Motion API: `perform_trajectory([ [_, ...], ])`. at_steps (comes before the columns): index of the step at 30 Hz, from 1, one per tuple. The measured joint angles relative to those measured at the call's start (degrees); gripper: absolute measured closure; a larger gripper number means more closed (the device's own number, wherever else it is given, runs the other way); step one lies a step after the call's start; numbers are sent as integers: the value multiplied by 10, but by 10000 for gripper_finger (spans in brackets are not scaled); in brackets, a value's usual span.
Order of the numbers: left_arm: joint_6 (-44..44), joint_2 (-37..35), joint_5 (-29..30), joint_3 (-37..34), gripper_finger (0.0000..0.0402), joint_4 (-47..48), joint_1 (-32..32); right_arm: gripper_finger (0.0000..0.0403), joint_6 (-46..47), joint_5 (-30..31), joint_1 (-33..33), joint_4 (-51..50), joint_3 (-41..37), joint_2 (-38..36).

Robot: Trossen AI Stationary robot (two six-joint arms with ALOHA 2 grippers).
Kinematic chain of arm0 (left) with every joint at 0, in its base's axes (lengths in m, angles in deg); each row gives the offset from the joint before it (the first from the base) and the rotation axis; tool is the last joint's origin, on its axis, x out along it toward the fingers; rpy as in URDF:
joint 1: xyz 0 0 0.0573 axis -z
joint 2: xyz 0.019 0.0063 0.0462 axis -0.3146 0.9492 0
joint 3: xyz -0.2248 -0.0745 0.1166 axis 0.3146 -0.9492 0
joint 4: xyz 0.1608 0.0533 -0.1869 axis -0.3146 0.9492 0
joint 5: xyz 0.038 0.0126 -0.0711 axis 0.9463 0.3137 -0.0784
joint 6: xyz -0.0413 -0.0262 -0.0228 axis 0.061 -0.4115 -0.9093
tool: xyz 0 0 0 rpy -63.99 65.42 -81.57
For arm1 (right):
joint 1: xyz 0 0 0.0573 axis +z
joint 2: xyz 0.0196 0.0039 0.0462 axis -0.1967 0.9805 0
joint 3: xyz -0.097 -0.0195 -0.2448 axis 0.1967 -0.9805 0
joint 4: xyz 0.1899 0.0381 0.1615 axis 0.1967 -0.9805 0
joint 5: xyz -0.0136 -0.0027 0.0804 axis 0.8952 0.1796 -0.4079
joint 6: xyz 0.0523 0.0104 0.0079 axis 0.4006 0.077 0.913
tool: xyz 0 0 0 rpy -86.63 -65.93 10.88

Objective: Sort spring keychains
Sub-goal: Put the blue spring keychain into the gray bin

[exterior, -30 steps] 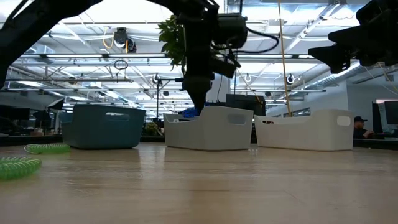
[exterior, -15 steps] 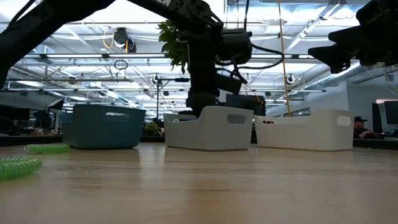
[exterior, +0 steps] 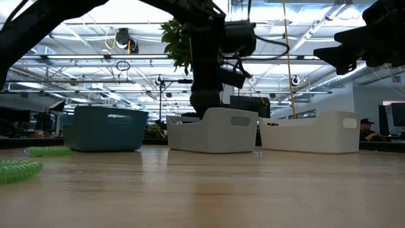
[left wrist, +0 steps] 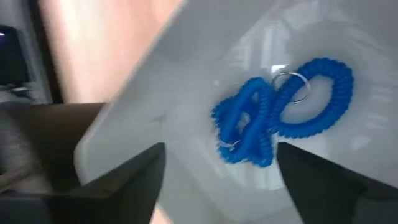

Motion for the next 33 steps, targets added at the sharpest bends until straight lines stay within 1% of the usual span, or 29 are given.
perform_trajectory([
  [4,-7,-20,44,1,30,9,12,105,0,0,0,0,0,0],
  [7,-11,-34,65,1,7,15,23,105,0,0,0,0,0,0],
  [9,-15,-48,72,1,7,17,33,105,0,0,0,0,0,0],
  [13,-24,-72,73,1,20,29,56,105,0,0,0,0,0,0],
  [19,-50,-109,77,1,34,77,94,105,0,0,0,0,0,0],
  [26,-139,-145,72,1,23,157,147,105,0,0,0,0,0,0],
  [31,-198,-154,71,1,16,197,198,105,0,0,0,0,0,0],
  [33,-229,-157,58,1,16,220,217,105,0,0,0,0,0,0],
])
